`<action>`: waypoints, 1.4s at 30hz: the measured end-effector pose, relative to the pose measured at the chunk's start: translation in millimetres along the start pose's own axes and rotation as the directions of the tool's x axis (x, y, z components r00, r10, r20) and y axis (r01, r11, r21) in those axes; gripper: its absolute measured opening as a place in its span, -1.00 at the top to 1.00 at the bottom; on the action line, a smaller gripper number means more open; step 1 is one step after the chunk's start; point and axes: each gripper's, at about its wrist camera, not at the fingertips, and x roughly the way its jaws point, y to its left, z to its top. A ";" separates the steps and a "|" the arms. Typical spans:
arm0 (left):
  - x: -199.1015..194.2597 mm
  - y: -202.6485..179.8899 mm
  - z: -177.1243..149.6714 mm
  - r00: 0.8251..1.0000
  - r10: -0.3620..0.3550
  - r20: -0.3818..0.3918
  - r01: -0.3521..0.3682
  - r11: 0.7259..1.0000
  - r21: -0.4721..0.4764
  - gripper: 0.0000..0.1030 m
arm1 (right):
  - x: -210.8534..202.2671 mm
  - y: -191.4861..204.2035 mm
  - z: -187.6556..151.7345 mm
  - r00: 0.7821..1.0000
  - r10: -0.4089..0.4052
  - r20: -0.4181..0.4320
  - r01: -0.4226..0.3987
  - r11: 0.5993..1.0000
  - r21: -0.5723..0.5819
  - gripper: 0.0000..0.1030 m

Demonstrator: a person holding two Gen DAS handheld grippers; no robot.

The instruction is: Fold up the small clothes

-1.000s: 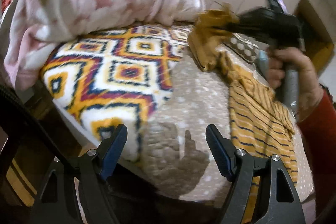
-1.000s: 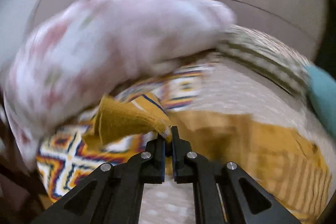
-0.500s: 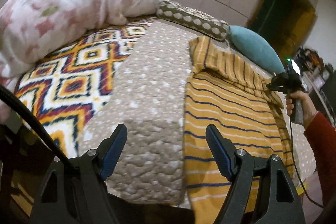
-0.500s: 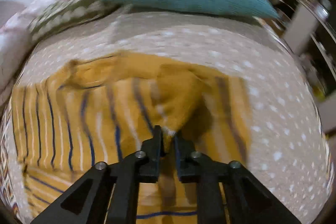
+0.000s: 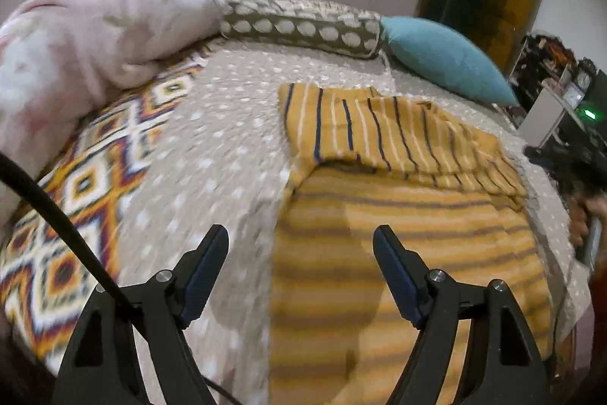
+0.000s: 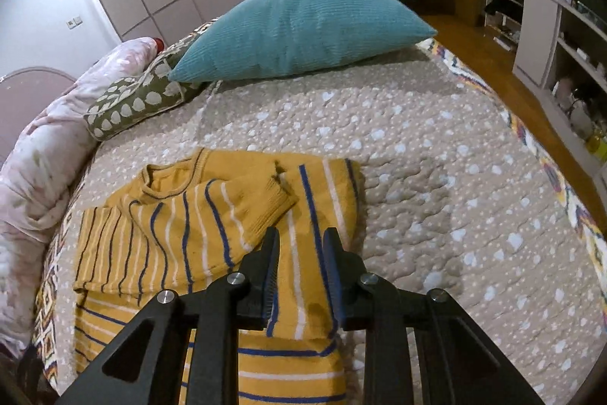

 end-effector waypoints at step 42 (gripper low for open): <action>101.8 20.9 74.8 0.986 0.114 -0.124 -0.119 0.992 -0.029 0.34 | 19.1 -27.9 -28.9 0.999 0.034 0.000 -0.034 0.996 0.078 0.60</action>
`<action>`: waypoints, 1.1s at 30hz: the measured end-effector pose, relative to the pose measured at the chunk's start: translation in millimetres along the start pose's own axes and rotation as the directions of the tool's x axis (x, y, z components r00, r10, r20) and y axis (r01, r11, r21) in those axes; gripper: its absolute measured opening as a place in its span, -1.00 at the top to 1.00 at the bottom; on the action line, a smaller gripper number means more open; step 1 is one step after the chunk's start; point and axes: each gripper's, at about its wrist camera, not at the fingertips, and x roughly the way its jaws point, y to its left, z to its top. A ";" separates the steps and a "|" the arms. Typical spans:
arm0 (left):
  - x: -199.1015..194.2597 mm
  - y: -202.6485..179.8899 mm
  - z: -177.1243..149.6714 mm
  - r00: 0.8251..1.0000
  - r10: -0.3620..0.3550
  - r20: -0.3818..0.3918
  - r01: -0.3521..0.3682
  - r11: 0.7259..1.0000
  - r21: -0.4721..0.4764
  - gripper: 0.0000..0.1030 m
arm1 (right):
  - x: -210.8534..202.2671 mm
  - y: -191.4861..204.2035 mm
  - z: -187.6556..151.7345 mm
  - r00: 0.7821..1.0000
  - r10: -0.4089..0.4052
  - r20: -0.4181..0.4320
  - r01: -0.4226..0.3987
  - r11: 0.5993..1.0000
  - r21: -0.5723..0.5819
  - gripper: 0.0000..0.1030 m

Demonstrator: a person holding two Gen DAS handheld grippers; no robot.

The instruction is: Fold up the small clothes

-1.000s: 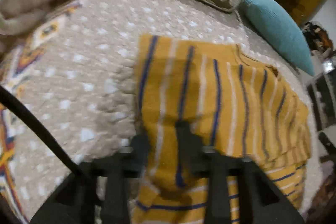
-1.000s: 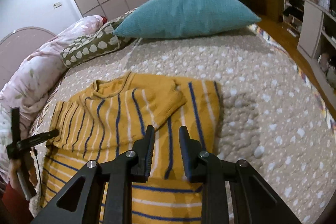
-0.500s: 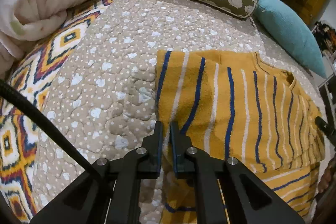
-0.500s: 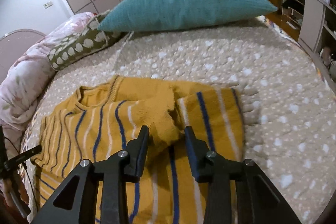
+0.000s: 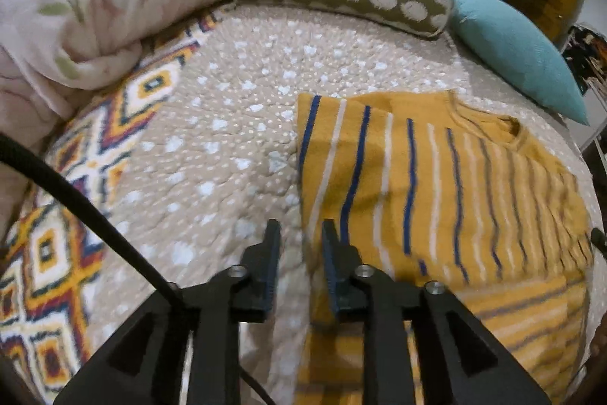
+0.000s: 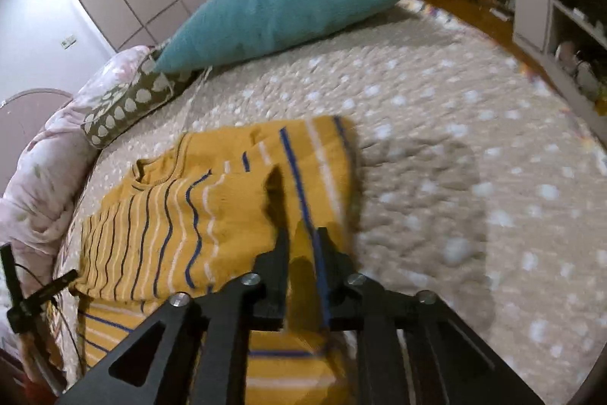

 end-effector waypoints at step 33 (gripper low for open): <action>-117.4 -64.6 -246.5 0.996 0.086 0.029 -0.086 0.996 0.014 -0.82 | -116.2 48.0 -223.4 0.992 -0.111 0.059 0.120 0.974 -0.194 -0.11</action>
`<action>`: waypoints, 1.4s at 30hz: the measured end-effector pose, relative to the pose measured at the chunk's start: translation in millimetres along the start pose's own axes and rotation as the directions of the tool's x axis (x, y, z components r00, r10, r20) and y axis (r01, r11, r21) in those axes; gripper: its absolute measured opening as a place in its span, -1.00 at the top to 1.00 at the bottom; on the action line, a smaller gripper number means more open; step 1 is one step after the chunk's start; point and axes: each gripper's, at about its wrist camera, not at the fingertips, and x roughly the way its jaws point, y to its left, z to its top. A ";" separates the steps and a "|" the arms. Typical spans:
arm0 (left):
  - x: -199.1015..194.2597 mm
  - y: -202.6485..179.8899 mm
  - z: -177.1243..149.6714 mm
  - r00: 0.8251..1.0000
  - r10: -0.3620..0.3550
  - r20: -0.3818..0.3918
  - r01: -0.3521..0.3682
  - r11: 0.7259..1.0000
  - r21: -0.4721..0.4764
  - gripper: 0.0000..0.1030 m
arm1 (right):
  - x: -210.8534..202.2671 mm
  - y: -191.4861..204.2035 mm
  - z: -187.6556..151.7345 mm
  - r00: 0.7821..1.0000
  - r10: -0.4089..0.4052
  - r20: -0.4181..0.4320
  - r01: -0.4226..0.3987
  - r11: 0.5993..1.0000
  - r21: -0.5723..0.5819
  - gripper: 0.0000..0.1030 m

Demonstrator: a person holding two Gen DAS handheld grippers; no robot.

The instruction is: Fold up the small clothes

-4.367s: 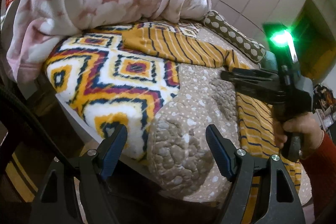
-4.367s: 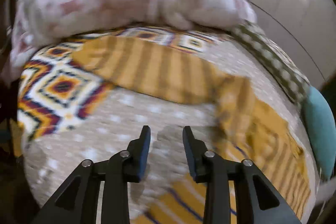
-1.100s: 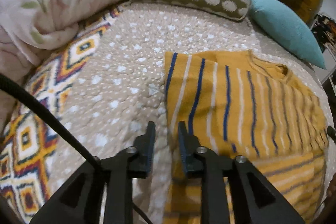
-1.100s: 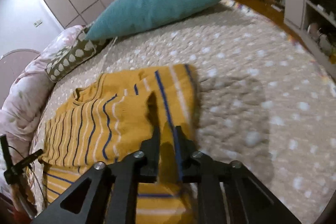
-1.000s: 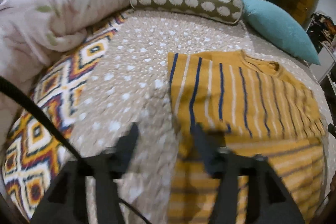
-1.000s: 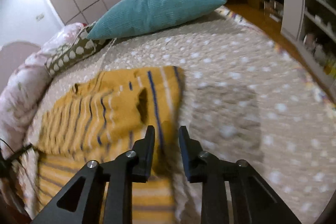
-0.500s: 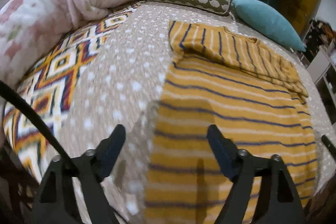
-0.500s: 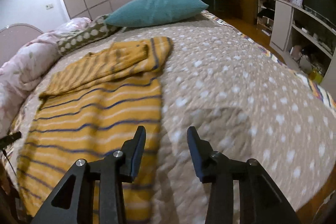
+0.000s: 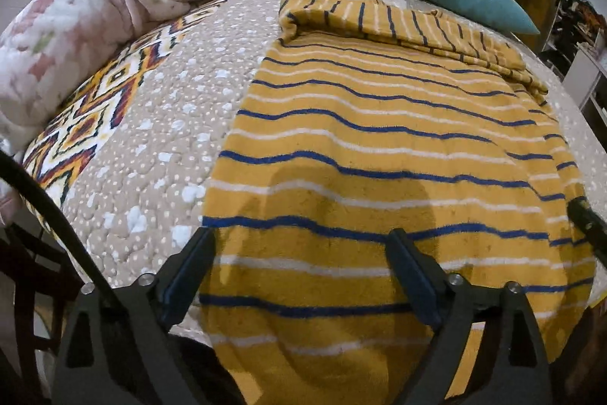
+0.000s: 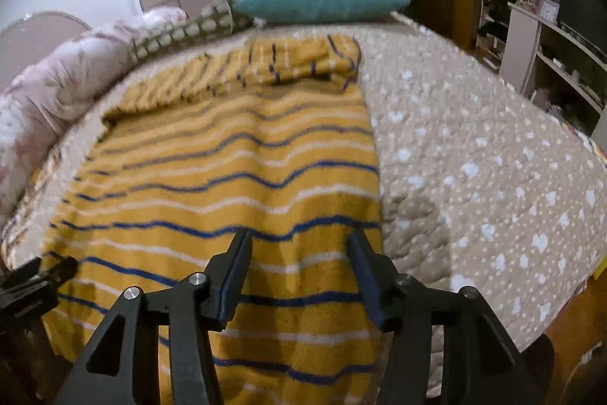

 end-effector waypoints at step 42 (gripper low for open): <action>10.0 3.0 -11.9 0.999 0.033 0.028 -0.033 0.999 -0.019 -1.00 | 15.2 3.5 -27.1 0.987 -0.133 0.093 0.136 0.990 -0.026 -0.67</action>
